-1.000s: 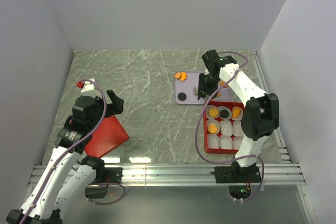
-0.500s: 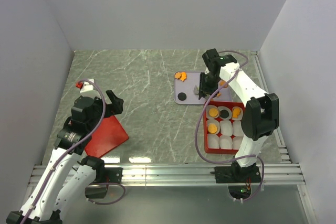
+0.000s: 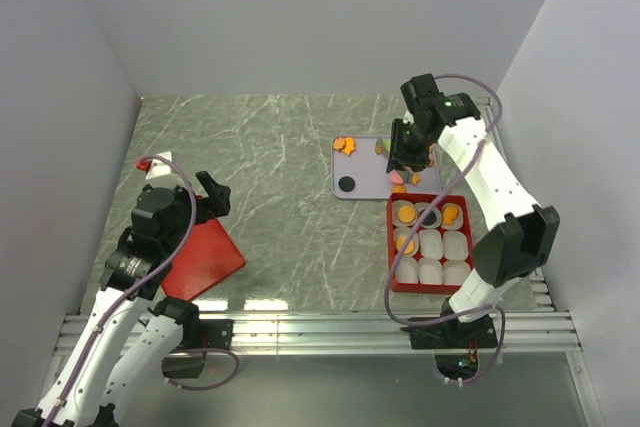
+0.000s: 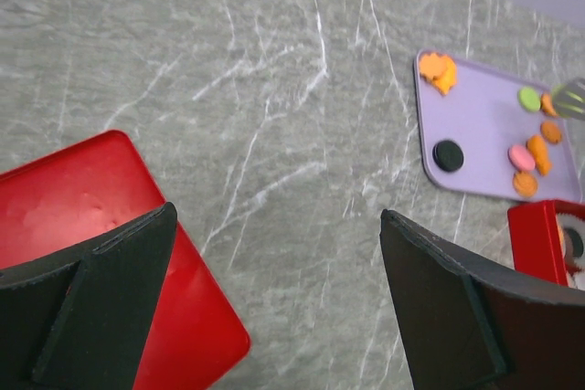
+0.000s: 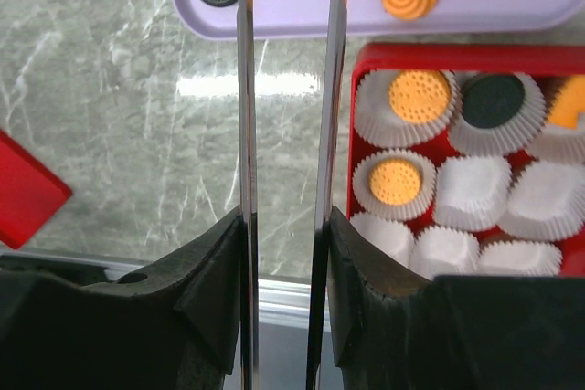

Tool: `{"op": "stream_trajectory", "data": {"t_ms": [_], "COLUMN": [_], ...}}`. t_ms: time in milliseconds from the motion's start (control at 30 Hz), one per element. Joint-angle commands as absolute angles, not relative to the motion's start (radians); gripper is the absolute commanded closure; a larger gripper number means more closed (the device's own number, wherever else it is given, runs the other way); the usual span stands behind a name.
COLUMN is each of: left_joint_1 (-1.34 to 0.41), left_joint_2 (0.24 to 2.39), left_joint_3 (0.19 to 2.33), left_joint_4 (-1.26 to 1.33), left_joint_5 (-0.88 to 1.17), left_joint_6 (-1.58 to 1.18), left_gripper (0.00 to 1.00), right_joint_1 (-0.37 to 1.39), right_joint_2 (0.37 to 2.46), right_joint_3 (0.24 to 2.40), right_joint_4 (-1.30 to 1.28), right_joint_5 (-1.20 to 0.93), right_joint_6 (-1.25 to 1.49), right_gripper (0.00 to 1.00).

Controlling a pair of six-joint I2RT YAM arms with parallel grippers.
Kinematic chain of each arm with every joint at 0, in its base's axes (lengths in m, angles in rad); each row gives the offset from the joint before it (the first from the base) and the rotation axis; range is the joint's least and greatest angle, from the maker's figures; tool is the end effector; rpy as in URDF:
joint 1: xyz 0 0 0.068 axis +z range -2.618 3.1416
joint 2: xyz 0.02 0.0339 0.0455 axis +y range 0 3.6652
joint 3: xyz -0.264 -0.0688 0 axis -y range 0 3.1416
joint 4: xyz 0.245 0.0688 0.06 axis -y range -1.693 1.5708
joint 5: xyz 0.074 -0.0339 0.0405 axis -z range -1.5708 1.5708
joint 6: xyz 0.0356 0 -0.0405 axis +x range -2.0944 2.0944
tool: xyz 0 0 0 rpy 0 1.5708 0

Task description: Pack the cookies

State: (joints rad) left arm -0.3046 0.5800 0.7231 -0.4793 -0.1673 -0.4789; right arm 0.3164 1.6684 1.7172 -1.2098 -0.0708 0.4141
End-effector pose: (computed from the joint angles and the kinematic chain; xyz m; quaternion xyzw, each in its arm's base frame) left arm 0.1316 -0.0352 0.3165 -0.1189 0.8053 -0.1573 0.5591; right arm 0.3139 0.1054 0.3477 0.0406 0.9777 0.1050 0.1775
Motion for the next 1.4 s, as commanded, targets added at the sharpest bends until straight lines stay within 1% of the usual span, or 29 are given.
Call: {"op": "stream_trajectory", "data": {"t_ms": [0, 200, 367, 467, 833, 1100, 1367], "left_joint_1": [-0.305, -0.305, -0.305, -0.305, -0.305, -0.305, -0.305], "left_joint_2": [0.554, 0.528, 0.526, 0.532, 0.514, 0.522, 0.522], "left_joint_3": [0.726, 0.718, 0.716, 0.712, 0.712, 0.715, 0.715], "left_joint_4": [-0.437, -0.428, -0.442, -0.434, -0.434, -0.44, -0.439], "left_joint_5": [-0.233, -0.238, -0.221, -0.172, -0.13, -0.114, -0.091], "left_joint_6": [-0.5, -0.515, -0.525, -0.496, -0.457, -0.448, -0.44], "left_gripper": [0.01, 0.01, 0.01, 0.01, 0.01, 0.0, 0.01], "right_joint_1": [0.322, 0.318, 0.316, 0.316, 0.316, 0.314, 0.313], "right_joint_2": [1.551, 1.399, 1.263, 1.18, 0.893, 0.789, 0.756], "right_joint_3": [1.744, 1.651, 1.546, 1.482, 1.279, 1.102, 1.019], "right_joint_4": [-1.259, -1.308, -1.353, -1.368, -1.44, -1.434, -1.437], "right_joint_5": [-0.028, 0.017, 0.011, 0.003, -0.002, -0.017, -0.002], "right_joint_6": [0.414, 0.41, 0.428, 0.455, 0.617, 0.748, 0.793], "right_gripper": [0.59, 0.59, 0.59, 0.59, 0.59, 0.59, 0.58]}}
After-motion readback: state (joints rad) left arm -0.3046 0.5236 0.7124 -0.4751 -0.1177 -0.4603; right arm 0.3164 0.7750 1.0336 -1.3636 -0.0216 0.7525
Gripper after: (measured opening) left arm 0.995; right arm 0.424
